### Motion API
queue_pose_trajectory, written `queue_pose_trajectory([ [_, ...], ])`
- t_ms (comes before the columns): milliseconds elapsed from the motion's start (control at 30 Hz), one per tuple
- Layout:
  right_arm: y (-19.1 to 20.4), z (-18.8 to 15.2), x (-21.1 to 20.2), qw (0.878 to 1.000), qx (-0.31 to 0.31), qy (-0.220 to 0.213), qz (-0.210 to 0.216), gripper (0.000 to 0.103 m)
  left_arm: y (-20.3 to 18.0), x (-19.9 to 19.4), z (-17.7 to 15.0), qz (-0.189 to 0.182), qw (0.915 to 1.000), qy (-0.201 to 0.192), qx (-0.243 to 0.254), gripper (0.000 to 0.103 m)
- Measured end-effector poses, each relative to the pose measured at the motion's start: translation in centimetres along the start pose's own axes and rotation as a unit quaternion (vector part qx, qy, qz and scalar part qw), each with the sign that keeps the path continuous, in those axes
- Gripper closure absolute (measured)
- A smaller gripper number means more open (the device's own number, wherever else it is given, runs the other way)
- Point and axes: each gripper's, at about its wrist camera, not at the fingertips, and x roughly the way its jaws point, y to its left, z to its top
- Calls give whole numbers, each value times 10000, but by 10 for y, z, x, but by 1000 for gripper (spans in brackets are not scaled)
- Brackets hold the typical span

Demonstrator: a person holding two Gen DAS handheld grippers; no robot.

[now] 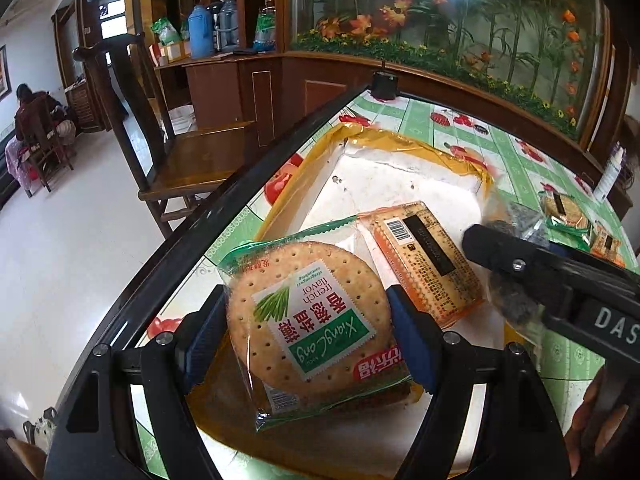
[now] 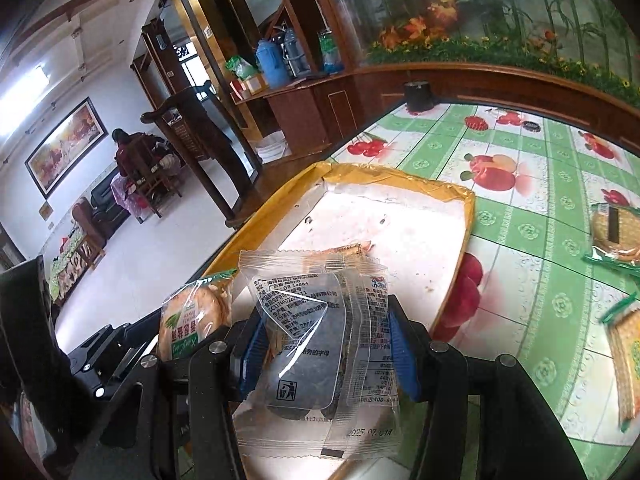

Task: Organize snacks
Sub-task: 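Carry both packs into the white tray and open both tools to release them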

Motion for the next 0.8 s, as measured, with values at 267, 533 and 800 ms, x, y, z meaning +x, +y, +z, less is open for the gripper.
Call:
queue_pose_trajectory([
  [267,2,-1,15,9999,-91,107,-27,45,2,8,0,-222,9995,213,-59,25],
  [533,2,-1,17,9999,-62,147,-9,42,2,-2,-1,-145,9999,74,-54,20],
  [800,5,6,-1,10000,-37,-80,41,25,11,-19,3,22,9998,-138,-135,19],
])
